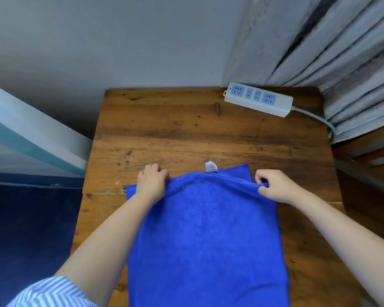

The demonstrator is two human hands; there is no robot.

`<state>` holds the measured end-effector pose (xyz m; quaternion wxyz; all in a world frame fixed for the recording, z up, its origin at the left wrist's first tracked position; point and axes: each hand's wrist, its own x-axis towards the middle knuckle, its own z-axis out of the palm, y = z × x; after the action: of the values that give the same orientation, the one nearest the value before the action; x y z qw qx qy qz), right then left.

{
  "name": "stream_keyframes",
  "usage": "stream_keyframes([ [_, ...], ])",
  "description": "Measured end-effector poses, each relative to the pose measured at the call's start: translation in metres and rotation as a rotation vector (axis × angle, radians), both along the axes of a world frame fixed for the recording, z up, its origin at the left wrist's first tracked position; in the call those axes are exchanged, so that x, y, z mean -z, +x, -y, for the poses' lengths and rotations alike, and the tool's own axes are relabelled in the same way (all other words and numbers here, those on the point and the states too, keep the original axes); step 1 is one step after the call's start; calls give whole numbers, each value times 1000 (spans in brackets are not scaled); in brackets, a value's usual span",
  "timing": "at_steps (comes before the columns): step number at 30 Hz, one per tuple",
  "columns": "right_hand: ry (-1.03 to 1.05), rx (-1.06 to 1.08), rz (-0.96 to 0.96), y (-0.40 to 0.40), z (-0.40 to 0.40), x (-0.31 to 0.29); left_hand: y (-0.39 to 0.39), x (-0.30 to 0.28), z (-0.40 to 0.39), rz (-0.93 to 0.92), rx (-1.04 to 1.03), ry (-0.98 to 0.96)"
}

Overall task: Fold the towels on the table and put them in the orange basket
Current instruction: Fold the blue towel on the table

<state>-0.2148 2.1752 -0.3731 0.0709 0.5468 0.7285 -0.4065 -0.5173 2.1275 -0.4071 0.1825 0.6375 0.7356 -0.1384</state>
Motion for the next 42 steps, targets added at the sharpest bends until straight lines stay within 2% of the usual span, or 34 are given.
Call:
stream_keyframes([
  [5, -222, -94, -13, 0, 10, -23, 0, -6, 5, -20, 37, -30],
  [13, -334, -100, -88, 0, 21, -51, -14, -13, 17, -111, 167, -91],
  [15, -302, -57, -125, -3, 22, -57, -16, -15, 21, -69, 183, -55],
  [20, -313, 13, -193, -19, 25, -69, -35, -47, 36, 164, 49, 185],
  [23, -312, -8, -174, -32, 23, -78, -53, -63, 56, 293, -4, 60],
  [26, -250, 91, -242, -45, 15, -83, -64, -67, 74, 405, -100, -4],
  [29, -185, 276, -370, -60, 3, -80, -73, -66, 82, 529, -265, 73],
  [33, -156, 592, -462, -82, -24, -50, -75, -60, 76, 582, -458, 151],
  [36, -215, 716, -344, -90, -35, -16, -68, -52, 64, 590, -518, 155],
  [38, -219, 727, -169, -84, -35, 6, -63, -45, 57, 614, -558, 160],
  [42, -178, 568, 163, -65, -30, 20, -59, -32, 47, 641, -641, 134],
])
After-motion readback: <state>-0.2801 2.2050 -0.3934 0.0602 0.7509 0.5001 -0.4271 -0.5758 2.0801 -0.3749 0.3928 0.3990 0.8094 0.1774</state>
